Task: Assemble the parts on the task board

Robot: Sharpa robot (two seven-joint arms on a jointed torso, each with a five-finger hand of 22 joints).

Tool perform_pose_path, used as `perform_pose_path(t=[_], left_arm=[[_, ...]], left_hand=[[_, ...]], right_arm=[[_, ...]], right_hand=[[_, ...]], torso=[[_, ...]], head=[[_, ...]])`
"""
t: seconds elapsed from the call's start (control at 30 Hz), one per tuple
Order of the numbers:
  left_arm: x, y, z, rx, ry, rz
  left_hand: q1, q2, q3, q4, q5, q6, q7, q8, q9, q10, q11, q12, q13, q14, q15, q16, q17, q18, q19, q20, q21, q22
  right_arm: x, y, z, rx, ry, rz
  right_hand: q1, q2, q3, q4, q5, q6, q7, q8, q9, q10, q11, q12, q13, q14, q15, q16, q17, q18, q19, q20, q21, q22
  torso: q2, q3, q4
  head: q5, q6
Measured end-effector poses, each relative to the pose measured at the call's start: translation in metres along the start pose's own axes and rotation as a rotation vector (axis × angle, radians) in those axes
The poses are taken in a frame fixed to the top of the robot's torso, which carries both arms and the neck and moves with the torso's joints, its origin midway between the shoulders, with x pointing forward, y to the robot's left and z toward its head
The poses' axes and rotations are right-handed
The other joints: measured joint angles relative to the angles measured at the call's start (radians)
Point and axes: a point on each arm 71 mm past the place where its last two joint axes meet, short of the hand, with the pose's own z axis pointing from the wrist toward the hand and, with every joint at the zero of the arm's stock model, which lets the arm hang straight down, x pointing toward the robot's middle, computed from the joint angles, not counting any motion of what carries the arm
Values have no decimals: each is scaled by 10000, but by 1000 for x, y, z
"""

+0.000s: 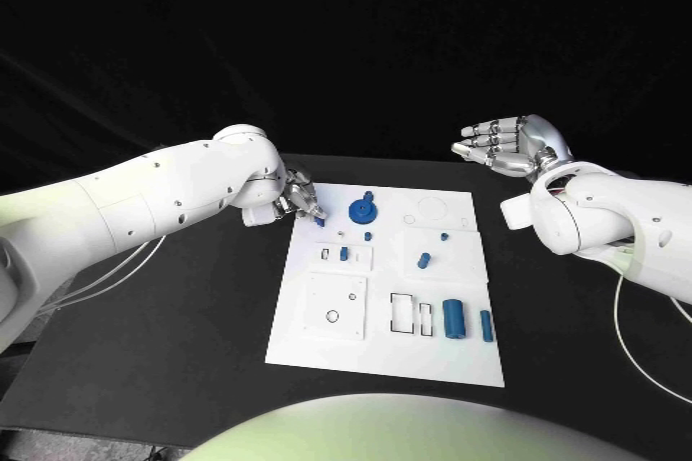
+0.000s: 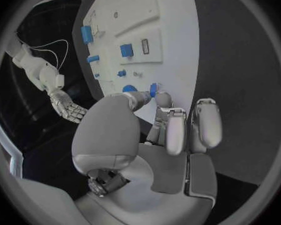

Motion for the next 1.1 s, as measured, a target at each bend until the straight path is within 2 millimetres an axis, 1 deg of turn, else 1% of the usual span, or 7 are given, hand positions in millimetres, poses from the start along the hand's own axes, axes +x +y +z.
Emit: perform_pose_path(t=[0.23, 0.47, 0.53, 0.67, 0.8, 0.87, 1.1], left_arm=[[9, 4, -19, 571, -72, -492], [21, 4, -34, 1046, -203, -769], [26, 5, -36, 1118, -224, -815], [37, 6, -38, 1245, -354, -776], [42, 5, -38, 1346, -563, -604], [45, 5, -38, 1380, -661, -494], [54, 4, -37, 1435, -946, -4]], left_hand=[[-160, -88, 55, 55, 28, 75, -69, 34, 66, 177, -9, 107, 161, 0, 1, 52, 0, 1, 107, -35, 75, 151], [-264, -174, 83, 82, 32, 139, -63, 34, 86, 292, -51, 162, 249, 0, 1, 87, 0, 2, 180, -36, 116, 278], [-319, -228, 463, -264, 30, 168, -92, 34, 89, 322, -80, 162, 259, 0, 2, 87, 0, 1, 210, -67, 139, 300], [-381, -290, 479, -259, 30, 220, -106, 34, 90, 373, -63, 171, 295, 0, 2, 87, 0, 1, 250, -38, 154, 354], [-394, -303, 506, -232, 29, 236, -92, 34, 90, 427, -112, 202, 339, 0, 2, 87, 0, 0, 285, -72, 194, 396], [-394, -303, 506, -232, 32, 256, -109, 33, 91, 464, -81, 202, 356, -23, -21, 87, 0, 1, 285, -72, 194, 417], [-415, -324, 507, -232, 72, 279, -130, 29, 94, 517, -127, 242, 413, -13, -55, 87, 0, 0, 311, -99, 194, 440]], right_arm=[[-1, -1, -1, 11, -20, -3], [-2, -1, -1, 12, -19, 3], [-2, -1, -1, 10, -20, 4], [-2, -1, -1, 5, -22, 7], [-1, -1, -2, 9, -17, 13], [-1, -1, -2, 8, -14, 18], [0, -2, -2, 24, 2, 29]], right_hand=[[0, 0, 0, 0, 0, 0, 0, 0, 0, 0, 0, 0, 0, 0, 0, 0, 0, 0, 0, 0, 0, 0], [0, 0, 0, 0, 0, 0, 0, 0, 1, 0, 0, 0, 0, 0, 0, 0, -9, -1, 37, -37, 0, -18], [0, 0, 0, 0, 0, 0, 0, 0, 1, 0, 0, 0, 0, 0, 0, 0, -9, -1, 37, -37, 0, -18], [0, 0, 0, 0, 0, 0, 0, 0, 1, 0, 0, 0, 0, 0, 0, 0, -9, 0, 37, -37, 0, -18], [0, 0, 0, 0, 0, 0, 0, 0, 1, 0, 0, 0, 0, 0, 0, 0, -9, -1, 37, -37, 0, -18], [0, 0, 0, 0, 0, 0, 0, 0, 2, 0, 0, 0, 0, 0, 0, 0, -9, 0, 37, -37, 0, -18], [-43, 43, 0, 0, 0, 0, 0, -40, -7, 0, 0, 0, 0, 0, 0, 0, -9, -1, 37, -37, 0, -32]], torso=[[-6, 5, 7], [-14, 3, 18], [-19, -2, 23], [-19, -10, 23], [-19, -13, 20], [-13, -16, 18], [-1, -16, 5]], head=[[6, -12], [14, -29], [25, -31], [59, -34], [90, -35], [100, -35], [128, -28]])
